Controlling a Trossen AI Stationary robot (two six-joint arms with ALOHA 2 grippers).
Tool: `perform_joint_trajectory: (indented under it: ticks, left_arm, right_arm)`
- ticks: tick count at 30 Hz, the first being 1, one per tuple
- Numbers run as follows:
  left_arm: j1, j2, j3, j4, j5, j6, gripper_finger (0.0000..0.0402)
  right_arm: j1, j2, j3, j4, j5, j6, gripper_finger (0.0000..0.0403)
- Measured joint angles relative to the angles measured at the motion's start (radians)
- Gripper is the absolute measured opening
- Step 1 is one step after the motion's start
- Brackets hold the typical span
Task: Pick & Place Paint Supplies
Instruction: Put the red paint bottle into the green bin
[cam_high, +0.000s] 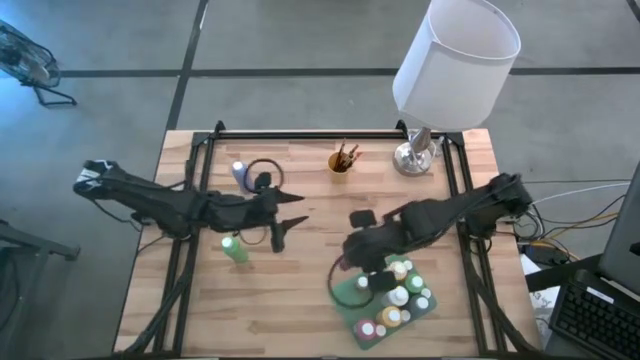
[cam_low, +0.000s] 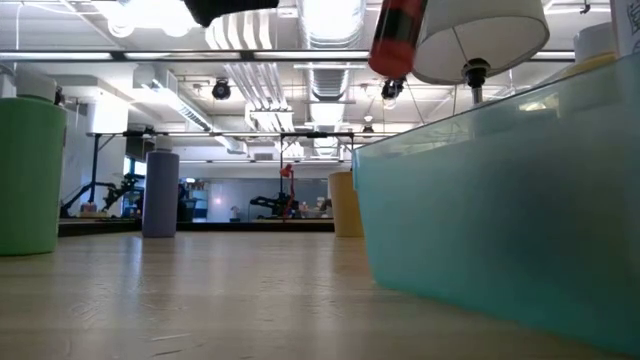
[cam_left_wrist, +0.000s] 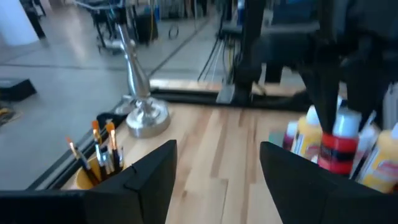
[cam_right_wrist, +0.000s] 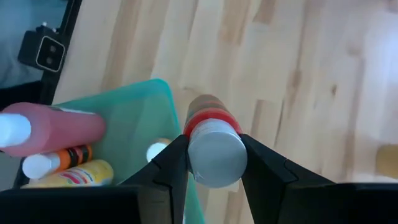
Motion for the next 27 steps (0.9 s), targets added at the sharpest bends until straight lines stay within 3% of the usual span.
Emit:
perform_joint_trajectory:
  ticks: [7, 14, 19, 27]
  left_arm:
    - [0.000, -0.084, -0.223, 0.278, 0.001, -0.057, 0.0234]
    - [0.001, -0.095, -0.340, 0.453, 0.001, 0.010, 0.0234]
    - [0.001, -0.095, -0.358, 0.471, 0.001, 0.013, 0.0234]
    - [0.001, -0.095, -0.349, 0.479, 0.002, 0.020, 0.0234]
  right_arm:
    - [0.037, 0.195, 0.228, -0.131, -0.021, 0.068, 0.0113]
    - [0.071, 0.309, 0.367, -0.218, -0.022, 0.161, 0.0113]
    - [0.088, 0.338, 0.383, -0.233, -0.016, 0.232, 0.0114]
    - [0.106, 0.337, 0.298, -0.216, -0.011, 0.314, 0.0114]
